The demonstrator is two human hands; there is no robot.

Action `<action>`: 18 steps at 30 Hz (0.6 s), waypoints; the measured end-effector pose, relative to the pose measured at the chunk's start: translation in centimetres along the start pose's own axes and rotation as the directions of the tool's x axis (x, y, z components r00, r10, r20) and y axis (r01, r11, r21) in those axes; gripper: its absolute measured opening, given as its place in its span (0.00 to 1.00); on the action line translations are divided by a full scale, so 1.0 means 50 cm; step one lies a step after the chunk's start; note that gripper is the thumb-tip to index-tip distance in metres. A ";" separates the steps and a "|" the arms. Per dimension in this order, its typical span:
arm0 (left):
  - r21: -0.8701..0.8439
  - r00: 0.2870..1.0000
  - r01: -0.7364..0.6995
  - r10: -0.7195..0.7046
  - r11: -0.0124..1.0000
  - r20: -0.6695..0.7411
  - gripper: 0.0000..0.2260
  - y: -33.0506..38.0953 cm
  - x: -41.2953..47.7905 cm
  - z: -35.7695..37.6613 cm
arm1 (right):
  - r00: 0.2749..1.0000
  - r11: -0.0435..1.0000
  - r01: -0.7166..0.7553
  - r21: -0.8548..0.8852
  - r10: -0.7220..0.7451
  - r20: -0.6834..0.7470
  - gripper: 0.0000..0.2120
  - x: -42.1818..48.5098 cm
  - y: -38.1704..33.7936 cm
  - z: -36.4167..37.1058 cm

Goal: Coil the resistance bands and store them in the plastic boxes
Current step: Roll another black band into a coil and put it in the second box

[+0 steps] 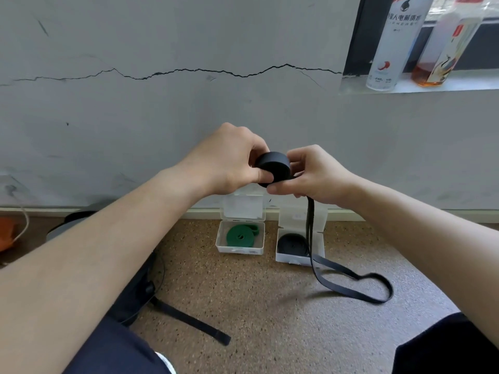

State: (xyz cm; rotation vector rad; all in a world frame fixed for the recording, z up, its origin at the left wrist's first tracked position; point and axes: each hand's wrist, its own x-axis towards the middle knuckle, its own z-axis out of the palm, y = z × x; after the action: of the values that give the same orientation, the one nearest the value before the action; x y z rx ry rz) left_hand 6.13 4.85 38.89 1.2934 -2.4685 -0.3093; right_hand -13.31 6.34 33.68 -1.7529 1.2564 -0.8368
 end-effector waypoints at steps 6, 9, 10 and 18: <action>-0.416 0.986 0.113 -0.153 0.902 -0.064 0.10 -0.009 -0.012 0.025 | 0.998 0.983 0.056 0.173 -0.056 -0.006 0.08 -0.003 -0.001 0.007; -0.887 0.921 0.193 -0.390 0.420 0.015 0.11 0.003 -0.028 0.066 | 0.997 0.941 0.058 0.334 -0.039 -0.063 0.08 0.001 0.000 0.021; -0.939 0.903 0.189 -0.427 0.286 0.051 0.12 0.007 -0.029 0.075 | 0.996 0.927 0.058 0.371 -0.028 -0.085 0.08 0.002 -0.001 0.026; -0.803 0.935 0.165 -0.351 0.573 -0.058 0.08 -0.016 -0.012 0.038 | 0.997 0.948 0.064 0.311 -0.044 -0.071 0.08 0.002 -0.010 0.025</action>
State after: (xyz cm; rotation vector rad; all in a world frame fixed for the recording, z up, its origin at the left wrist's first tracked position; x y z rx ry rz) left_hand 6.29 4.96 36.74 1.1645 -1.5818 -1.1326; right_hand -11.99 6.63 33.57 -1.5195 1.0523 -1.0684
